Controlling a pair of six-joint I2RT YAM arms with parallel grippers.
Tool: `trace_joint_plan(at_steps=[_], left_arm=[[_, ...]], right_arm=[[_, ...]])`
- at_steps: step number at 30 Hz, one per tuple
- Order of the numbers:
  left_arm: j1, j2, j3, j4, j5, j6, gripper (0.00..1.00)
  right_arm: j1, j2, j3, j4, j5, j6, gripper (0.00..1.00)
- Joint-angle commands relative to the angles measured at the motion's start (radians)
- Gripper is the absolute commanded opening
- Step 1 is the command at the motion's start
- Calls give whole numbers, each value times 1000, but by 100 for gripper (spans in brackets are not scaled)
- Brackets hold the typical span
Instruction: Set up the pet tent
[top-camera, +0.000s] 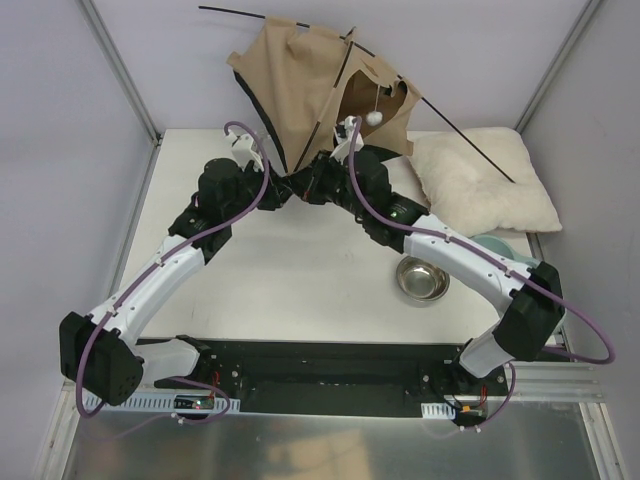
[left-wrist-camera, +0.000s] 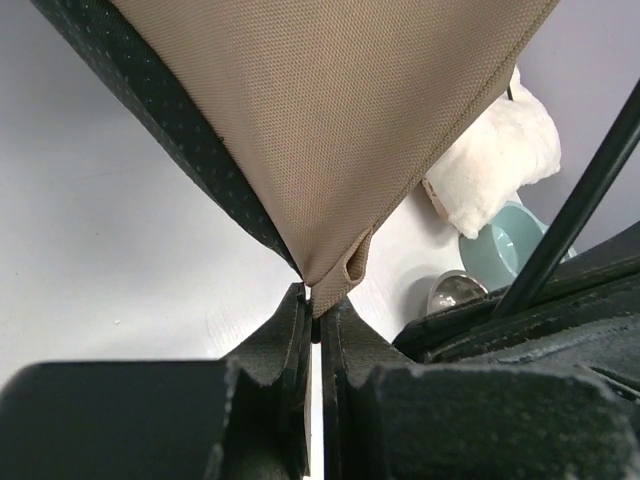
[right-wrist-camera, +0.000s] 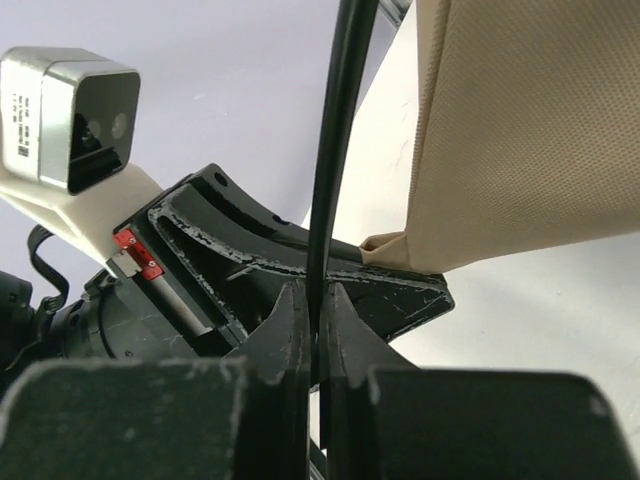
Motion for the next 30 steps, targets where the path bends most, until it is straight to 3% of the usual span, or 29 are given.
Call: trace_joint_plan(at_steps=[1, 11, 30], left_arm=[[1, -16, -19, 35, -21, 42, 0], [1, -101, -211, 199, 5, 191, 0], [1, -105, -298, 264, 68, 276, 0]], right_arm=[[-1, 5, 30, 5, 55, -35, 0], [-76, -99, -53, 224, 201, 50, 0], [-126, -64, -19, 450, 335, 209, 0]])
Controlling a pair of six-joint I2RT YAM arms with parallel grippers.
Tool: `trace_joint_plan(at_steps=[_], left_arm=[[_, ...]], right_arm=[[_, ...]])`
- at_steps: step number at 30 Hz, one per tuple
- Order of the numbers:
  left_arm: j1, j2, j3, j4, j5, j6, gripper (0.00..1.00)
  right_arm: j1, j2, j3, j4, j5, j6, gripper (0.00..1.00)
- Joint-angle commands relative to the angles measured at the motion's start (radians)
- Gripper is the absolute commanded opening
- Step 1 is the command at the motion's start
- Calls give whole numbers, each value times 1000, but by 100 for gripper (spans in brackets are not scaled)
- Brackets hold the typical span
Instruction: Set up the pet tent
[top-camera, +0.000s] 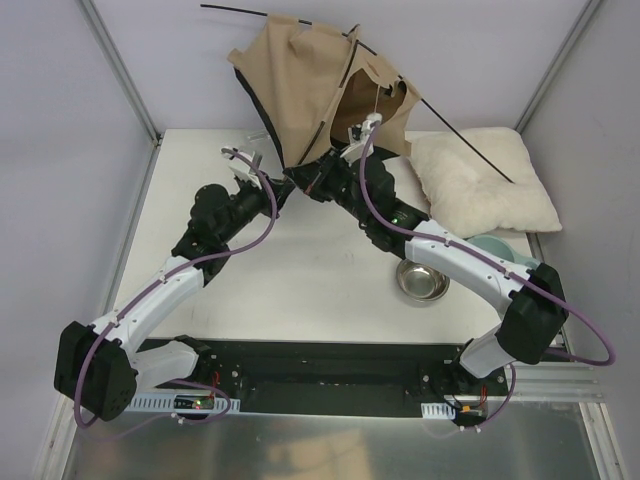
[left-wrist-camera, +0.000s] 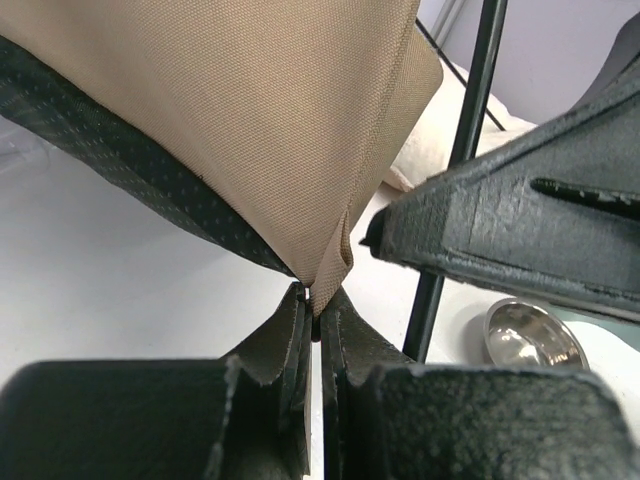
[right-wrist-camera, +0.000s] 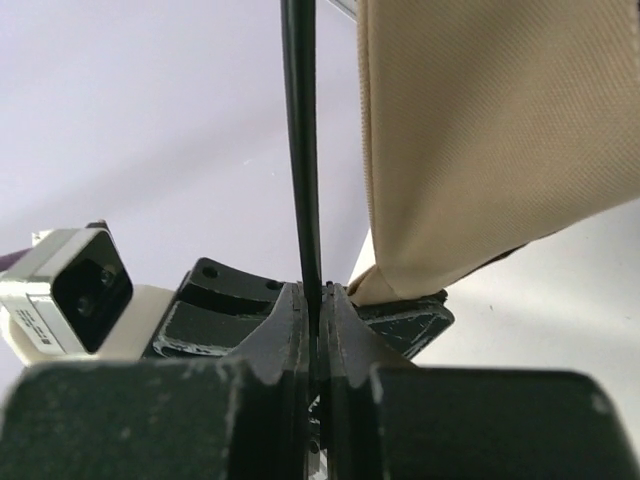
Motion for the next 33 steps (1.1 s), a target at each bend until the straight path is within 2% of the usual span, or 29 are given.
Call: trace_joint_plan(at_steps=[1, 10, 18, 33], left_arm=[[2, -20, -53, -133, 32, 42, 0], [12, -40, -87, -130, 49, 47, 0], [22, -38, -119, -88, 59, 53, 0], [52, -29, -125, -52, 65, 35, 0]], right_arm=[[-115, -42, 67, 282, 267, 40, 0], [-155, -46, 76, 290, 354, 51, 0], [-170, -17, 106, 295, 388, 131, 0], [-176, 15, 142, 278, 486, 109, 0]])
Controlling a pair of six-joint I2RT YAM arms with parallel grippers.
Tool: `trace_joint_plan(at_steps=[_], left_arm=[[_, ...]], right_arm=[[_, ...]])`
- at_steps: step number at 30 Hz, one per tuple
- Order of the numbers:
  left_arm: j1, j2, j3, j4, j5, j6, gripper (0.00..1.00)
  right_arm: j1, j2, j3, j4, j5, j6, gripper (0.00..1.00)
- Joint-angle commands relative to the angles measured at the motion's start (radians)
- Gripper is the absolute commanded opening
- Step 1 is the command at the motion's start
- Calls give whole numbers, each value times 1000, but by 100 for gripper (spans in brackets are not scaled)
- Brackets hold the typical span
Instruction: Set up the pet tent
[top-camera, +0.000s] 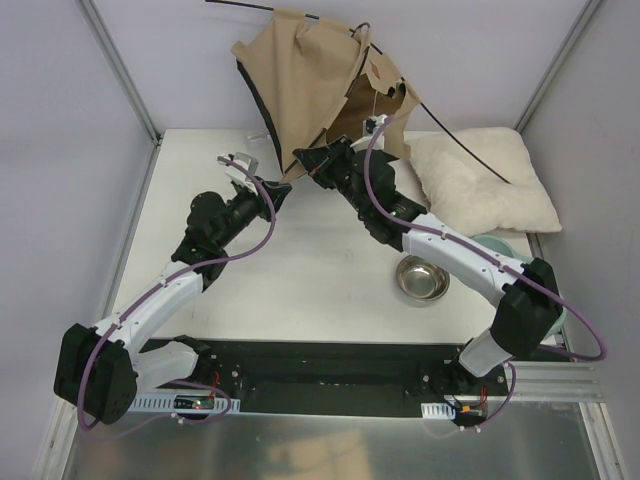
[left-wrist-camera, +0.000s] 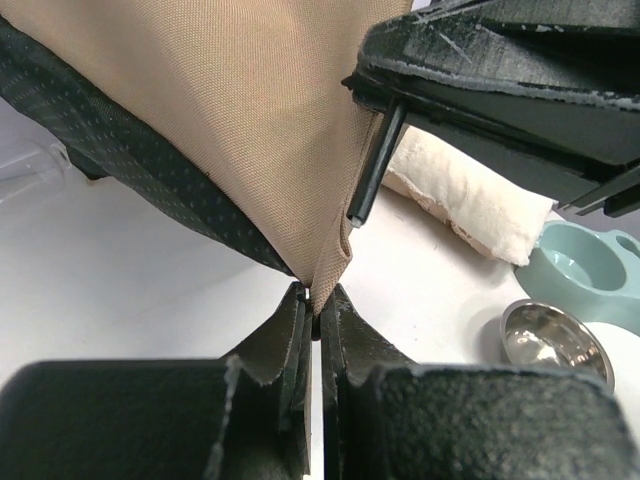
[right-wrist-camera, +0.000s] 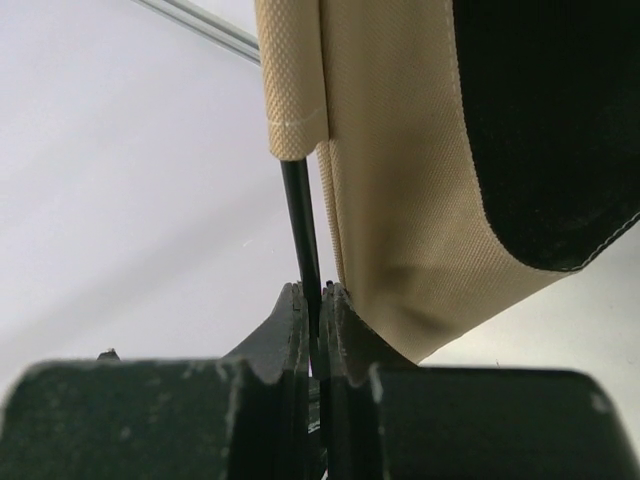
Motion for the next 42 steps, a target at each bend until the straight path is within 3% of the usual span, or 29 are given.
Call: trace_joint_plan(at_steps=[1, 42], left_arm=[[24, -10, -46, -161, 32, 3, 0], [33, -4, 50, -242, 52, 16, 0]], right_arm=[[-137, -23, 104, 237, 351, 12, 0], [-78, 51, 96, 161, 237, -133, 0]])
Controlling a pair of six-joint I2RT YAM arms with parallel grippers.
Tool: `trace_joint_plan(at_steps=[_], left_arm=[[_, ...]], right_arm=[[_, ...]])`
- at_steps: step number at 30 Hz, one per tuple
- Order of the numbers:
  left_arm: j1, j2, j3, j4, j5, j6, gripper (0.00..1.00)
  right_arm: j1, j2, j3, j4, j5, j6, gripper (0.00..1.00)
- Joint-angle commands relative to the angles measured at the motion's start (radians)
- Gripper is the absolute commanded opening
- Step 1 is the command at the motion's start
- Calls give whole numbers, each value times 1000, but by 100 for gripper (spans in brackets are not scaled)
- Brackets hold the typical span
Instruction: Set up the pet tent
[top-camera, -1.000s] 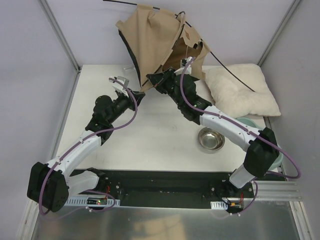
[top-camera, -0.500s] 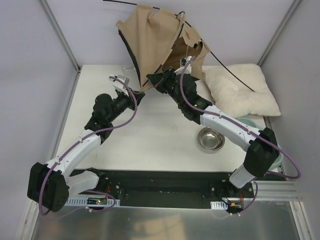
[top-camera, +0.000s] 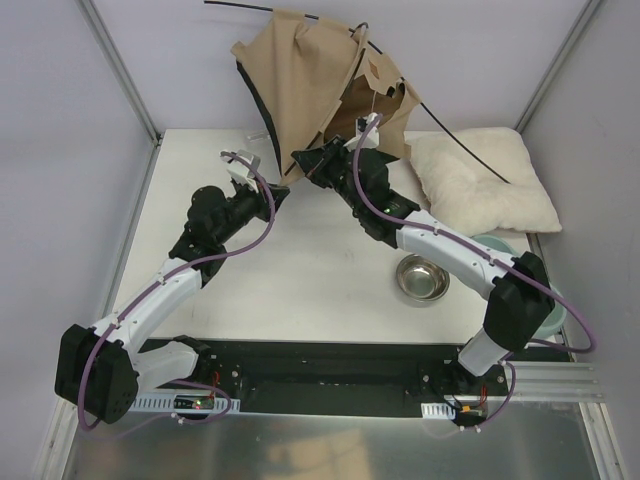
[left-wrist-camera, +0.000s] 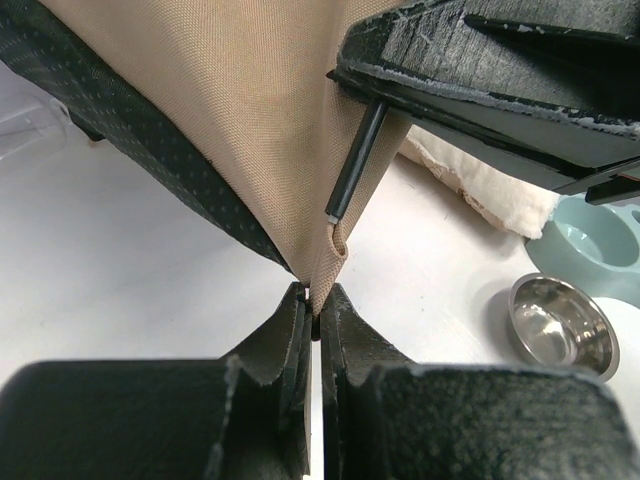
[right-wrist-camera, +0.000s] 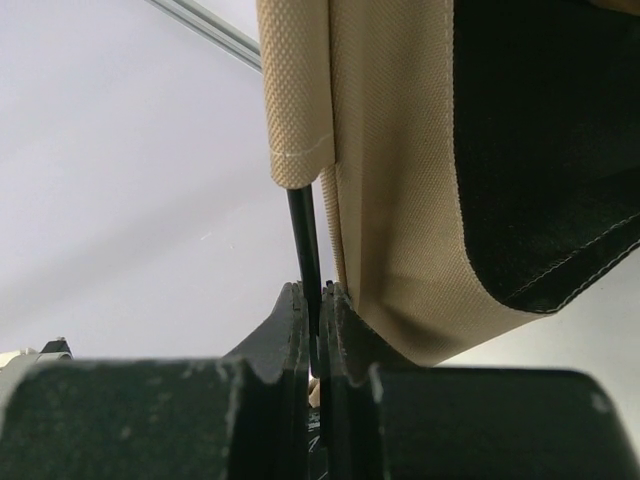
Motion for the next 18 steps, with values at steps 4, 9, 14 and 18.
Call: trace_joint_plan(at_steps=[4, 9, 14, 18], left_arm=[[22, -10, 10, -131, 30, 11, 0], [22, -10, 23, -142, 1, 4, 0], [22, -9, 54, -162, -11, -9, 0], [22, -6, 74, -180, -13, -16, 0]], right_arm=[[-64, 11, 85, 150, 235, -37, 0], [-56, -3, 63, 149, 221, -56, 0], [-52, -6, 50, 146, 210, -70, 0], [-47, -4, 47, 141, 205, -82, 0]])
